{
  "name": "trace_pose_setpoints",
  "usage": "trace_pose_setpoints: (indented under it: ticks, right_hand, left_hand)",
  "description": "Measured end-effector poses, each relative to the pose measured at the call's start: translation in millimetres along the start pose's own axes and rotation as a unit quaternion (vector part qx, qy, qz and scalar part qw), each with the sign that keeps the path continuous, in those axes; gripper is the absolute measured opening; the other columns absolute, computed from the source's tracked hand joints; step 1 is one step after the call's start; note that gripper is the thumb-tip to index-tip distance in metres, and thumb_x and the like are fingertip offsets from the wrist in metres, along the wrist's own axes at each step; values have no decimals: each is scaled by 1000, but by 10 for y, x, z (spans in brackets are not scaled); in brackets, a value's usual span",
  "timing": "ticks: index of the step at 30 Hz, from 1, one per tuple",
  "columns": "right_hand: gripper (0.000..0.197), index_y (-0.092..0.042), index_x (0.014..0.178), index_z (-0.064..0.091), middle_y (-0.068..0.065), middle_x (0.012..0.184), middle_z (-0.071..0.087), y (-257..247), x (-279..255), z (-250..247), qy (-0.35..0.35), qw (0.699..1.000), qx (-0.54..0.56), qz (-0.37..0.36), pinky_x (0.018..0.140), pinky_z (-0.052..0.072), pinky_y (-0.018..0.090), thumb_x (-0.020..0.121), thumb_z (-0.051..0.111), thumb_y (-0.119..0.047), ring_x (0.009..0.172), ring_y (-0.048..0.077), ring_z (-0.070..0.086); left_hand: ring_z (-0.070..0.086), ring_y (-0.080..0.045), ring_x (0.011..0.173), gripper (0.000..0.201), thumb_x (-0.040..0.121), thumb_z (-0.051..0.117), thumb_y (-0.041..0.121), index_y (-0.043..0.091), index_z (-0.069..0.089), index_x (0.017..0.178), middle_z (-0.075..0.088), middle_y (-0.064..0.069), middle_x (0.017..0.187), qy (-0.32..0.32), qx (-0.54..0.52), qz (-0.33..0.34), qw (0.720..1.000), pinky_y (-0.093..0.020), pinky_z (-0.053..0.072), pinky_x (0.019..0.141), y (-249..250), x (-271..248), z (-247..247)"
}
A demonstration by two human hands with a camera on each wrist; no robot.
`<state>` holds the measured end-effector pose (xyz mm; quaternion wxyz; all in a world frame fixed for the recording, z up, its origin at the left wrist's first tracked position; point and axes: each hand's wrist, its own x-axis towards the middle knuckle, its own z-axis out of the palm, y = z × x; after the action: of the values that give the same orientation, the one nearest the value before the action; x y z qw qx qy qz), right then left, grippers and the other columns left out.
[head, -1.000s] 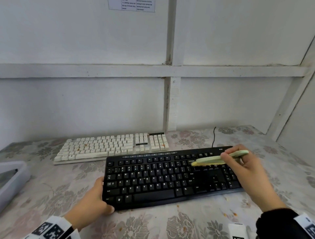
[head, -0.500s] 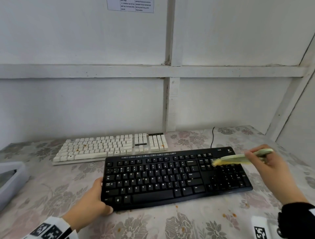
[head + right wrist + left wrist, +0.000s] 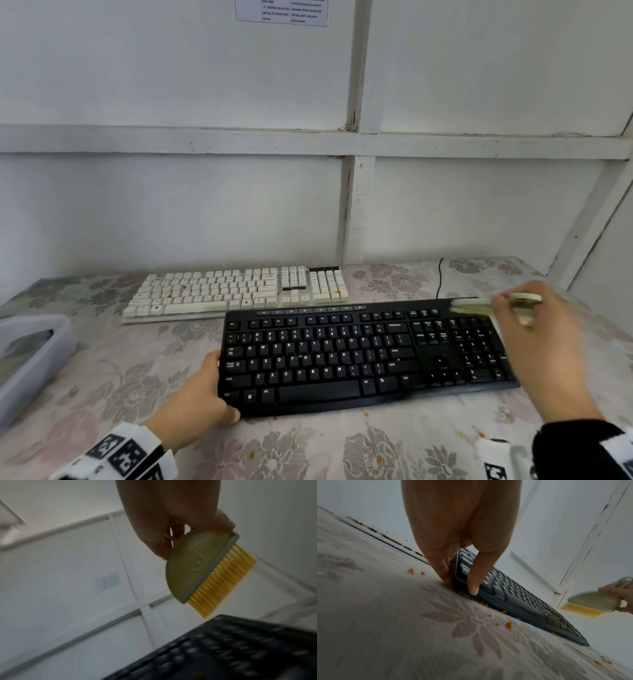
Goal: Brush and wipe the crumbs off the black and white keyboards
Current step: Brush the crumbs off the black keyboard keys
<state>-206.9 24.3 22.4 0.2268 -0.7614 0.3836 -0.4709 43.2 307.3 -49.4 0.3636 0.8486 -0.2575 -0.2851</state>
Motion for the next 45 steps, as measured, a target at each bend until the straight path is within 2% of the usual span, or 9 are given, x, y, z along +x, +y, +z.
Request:
trace_pose_setpoints:
  ticks: [3, 8, 14, 25, 29, 34, 38, 42, 45]
  right_hand:
    - [8, -30, 82, 56, 0, 79, 60, -521, -330, 306, -118, 988, 88, -35, 52, 34, 14, 87, 62, -26, 55, -1, 43]
    - [10, -36, 85, 55, -22, 87, 54, -1245, -1013, 922, -241, 959, 102, -106, 86, 42, 38, 85, 54, -46, 90, 5, 50]
    - [11, -33, 100, 51, -17, 105, 52, -1563, -1289, 1280, -304, 946, 52, -100, 98, 23, 32, 94, 46, -41, 104, 5, 41]
    - [3, -35, 84, 50, -17, 86, 56, -1345, -1228, 1221, -193, 978, 22, -73, 95, 35, 47, 83, 48, -36, 90, 11, 49]
    - [7, -35, 85, 51, -25, 87, 51, -1432, -1252, 1180, -260, 957, 124, -37, 97, 33, 36, 91, 54, -36, 94, 1, 44]
    - [5, -34, 88, 50, -18, 94, 54, -1361, -1237, 1190, -277, 958, 67, -43, 102, 27, 38, 92, 53, -35, 97, 4, 44]
    - [3, -33, 81, 51, -17, 82, 54, -1294, -1179, 1170, -168, 983, 17, -72, 98, 34, 51, 82, 53, -31, 88, 9, 48]
    - [9, -43, 83, 47, -25, 99, 49, -1314, -1201, 1116, -251, 959, 126, -46, 96, 38, 46, 87, 52, -36, 81, 2, 42]
    - [22, -45, 78, 47, -26, 94, 52, -1204, -1166, 1074, -223, 968, 113, -29, 96, 40, 50, 88, 59, -30, 83, 1, 44]
  left_hand:
    - [55, -5, 93, 83, 72, 68, -6, 21, 24, 137, 57, 10, 104, -1, -2, 4, 1000, -17, 43, 68, -8, 10, -3]
    - [58, -9, 95, 83, 69, 68, -5, 22, 26, 135, 59, 7, 105, 1, 5, 9, 1000, -26, 49, 78, -60, 41, -33]
    - [62, -7, 92, 73, 55, 75, 22, 21, 43, 121, 63, 6, 98, 21, 51, 43, 998, -26, 54, 76, -152, 145, -36]
    - [60, -16, 98, 82, 61, 71, 3, 27, 27, 126, 60, 2, 106, 6, 3, 15, 1000, -40, 51, 87, -124, 94, -34]
    - [60, -16, 94, 80, 66, 69, 0, 22, 25, 129, 60, 1, 103, 14, 8, 20, 1000, -36, 53, 83, -100, 95, -7]
    - [61, -16, 93, 82, 66, 69, 0, 21, 24, 131, 61, 0, 103, 13, 5, 18, 1000, -37, 53, 84, -98, 93, -12]
    - [60, -15, 95, 83, 66, 70, -3, 23, 25, 130, 60, 1, 103, 6, -8, 16, 1000, -36, 52, 85, -114, 99, -13]
    - [61, -15, 95, 84, 65, 71, -2, 24, 24, 130, 61, 1, 103, 7, -11, 15, 1000, -37, 52, 86, -120, 111, -13]
    - [62, -15, 94, 82, 66, 70, -2, 25, 25, 129, 62, 0, 103, 4, -16, 16, 1000, -36, 53, 84, -127, 105, -14]
